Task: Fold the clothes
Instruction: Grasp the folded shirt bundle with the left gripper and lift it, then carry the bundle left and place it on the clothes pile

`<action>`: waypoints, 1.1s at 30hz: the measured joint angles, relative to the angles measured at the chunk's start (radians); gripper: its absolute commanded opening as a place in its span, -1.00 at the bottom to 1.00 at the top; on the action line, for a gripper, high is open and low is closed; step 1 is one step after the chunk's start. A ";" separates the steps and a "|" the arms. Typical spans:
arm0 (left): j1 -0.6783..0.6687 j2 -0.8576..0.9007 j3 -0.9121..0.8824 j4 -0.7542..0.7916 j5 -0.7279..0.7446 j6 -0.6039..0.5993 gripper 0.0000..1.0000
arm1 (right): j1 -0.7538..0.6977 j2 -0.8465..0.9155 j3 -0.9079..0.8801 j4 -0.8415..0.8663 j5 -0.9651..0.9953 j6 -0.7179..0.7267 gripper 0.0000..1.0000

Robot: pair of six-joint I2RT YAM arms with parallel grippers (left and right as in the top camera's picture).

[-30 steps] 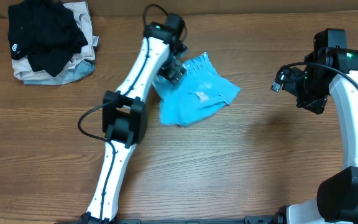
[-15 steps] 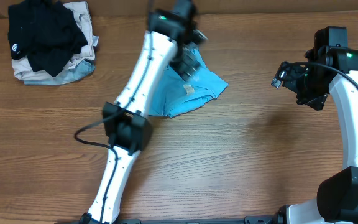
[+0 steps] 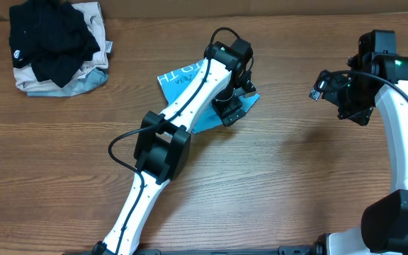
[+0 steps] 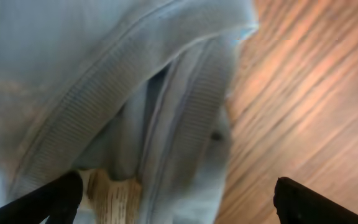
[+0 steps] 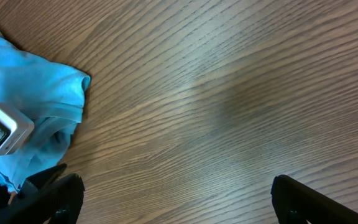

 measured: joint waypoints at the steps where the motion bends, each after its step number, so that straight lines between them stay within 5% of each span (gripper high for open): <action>1: 0.005 0.000 -0.011 0.010 0.000 0.000 1.00 | 0.000 0.000 0.000 -0.001 0.000 0.000 1.00; 6: 0.014 -0.006 -0.074 0.049 -0.005 0.000 0.85 | 0.000 0.000 0.000 0.000 0.000 0.000 1.00; 8: 0.013 -0.023 -0.111 0.076 -0.021 0.004 0.32 | 0.000 0.000 0.000 0.003 0.000 0.000 1.00; 10: 0.014 -0.035 -0.143 0.116 -0.052 0.008 -0.65 | 0.000 0.000 0.000 0.006 0.000 0.000 1.00; 12: 0.019 -0.043 -0.162 0.146 -0.078 0.005 -0.91 | 0.000 0.000 0.000 0.010 0.000 0.000 1.00; 24: 0.025 -0.043 -0.128 0.120 -0.101 -0.082 -0.92 | 0.000 0.000 0.000 0.014 0.001 0.000 1.00; 33: 0.150 0.007 0.501 -0.205 -0.114 -0.192 -0.92 | 0.000 0.000 0.000 0.033 0.000 0.000 1.00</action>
